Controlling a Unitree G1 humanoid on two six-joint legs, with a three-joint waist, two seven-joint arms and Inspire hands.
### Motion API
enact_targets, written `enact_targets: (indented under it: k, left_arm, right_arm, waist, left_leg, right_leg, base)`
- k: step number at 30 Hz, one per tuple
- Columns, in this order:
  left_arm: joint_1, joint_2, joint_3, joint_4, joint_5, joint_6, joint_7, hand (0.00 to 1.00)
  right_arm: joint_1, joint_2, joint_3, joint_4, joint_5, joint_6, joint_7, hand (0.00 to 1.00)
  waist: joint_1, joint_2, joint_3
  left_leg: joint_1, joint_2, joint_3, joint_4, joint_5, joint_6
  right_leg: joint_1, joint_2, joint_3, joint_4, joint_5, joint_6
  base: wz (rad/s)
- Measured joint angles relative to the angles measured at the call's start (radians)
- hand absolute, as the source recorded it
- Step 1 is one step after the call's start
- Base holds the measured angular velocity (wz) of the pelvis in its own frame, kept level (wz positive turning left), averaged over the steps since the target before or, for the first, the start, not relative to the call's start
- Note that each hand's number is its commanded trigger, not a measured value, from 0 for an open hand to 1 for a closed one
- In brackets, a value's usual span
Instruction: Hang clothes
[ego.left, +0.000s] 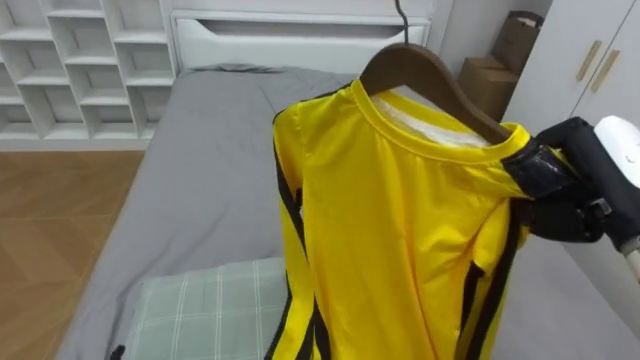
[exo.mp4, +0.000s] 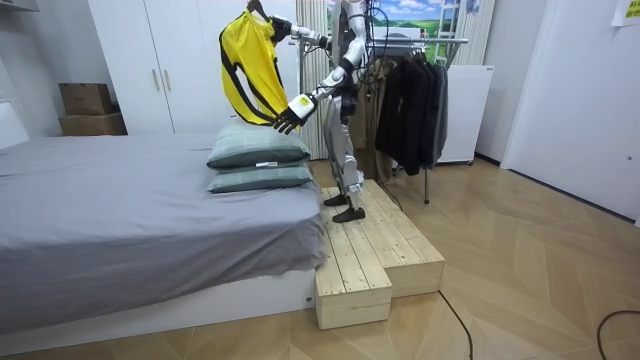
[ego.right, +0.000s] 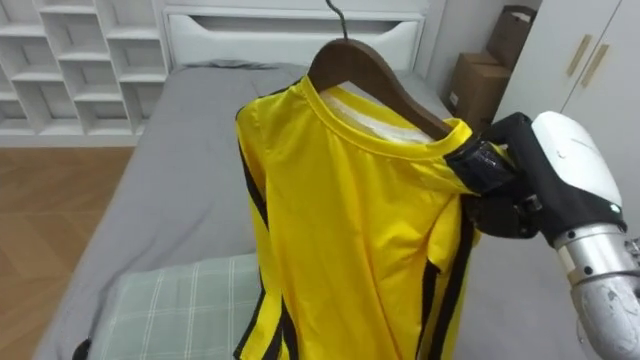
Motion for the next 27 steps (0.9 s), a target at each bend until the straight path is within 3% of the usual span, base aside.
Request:
enact_targets:
  k: [6,16,22,27]
  left_arm:
    - [0.001,-0.017,0.014,0.151,-0.003,0.011,0.000,0.00]
    - [0.026,-0.023,0.034,0.267,-0.004,0.028,-0.021,0.00]
    - [0.035,-0.024,0.034,0.354,-0.004,0.052,-0.026,0.00]
    - [0.037,-0.026,0.034,0.361,-0.004,0.069,-0.042,0.00]
  right_arm:
    - [0.023,0.006,-0.002,-0.057,-0.012,0.001,-0.009,1.00]
    - [0.081,0.020,0.000,-0.140,-0.012,0.020,-0.009,1.00]
    - [0.081,0.020,0.001,-0.158,-0.012,0.020,-0.010,1.00]
    - [0.081,0.024,0.001,-0.158,-0.012,0.020,-0.020,1.00]
  waist:
    - [-0.004,-0.003,-0.0019]
    - [0.049,-0.006,-0.0052]
    - [0.051,-0.008,-0.0044]
    - [0.048,-0.007,-0.0024]
  left_leg:
    - [-0.001,-0.001,0.003,-0.007,-0.004,-0.001]
    - [0.016,0.004,0.015,-0.008,-0.004,-0.001]
    - [0.014,0.004,0.015,-0.008,-0.004,-0.001]
    - [0.006,0.008,0.009,-0.008,-0.018,-0.002]
  right_leg:
    - [-0.008,0.003,0.007,0.001,0.000,0.000]
    - [0.004,0.003,0.022,-0.001,0.002,-0.001]
    - [0.003,0.003,0.020,-0.001,0.002,-0.001]
    - [-0.001,0.005,0.011,-0.003,0.002,-0.001]
  base:
    - [-0.03]
    - [-0.04]
    - [0.01]
    - [0.02]
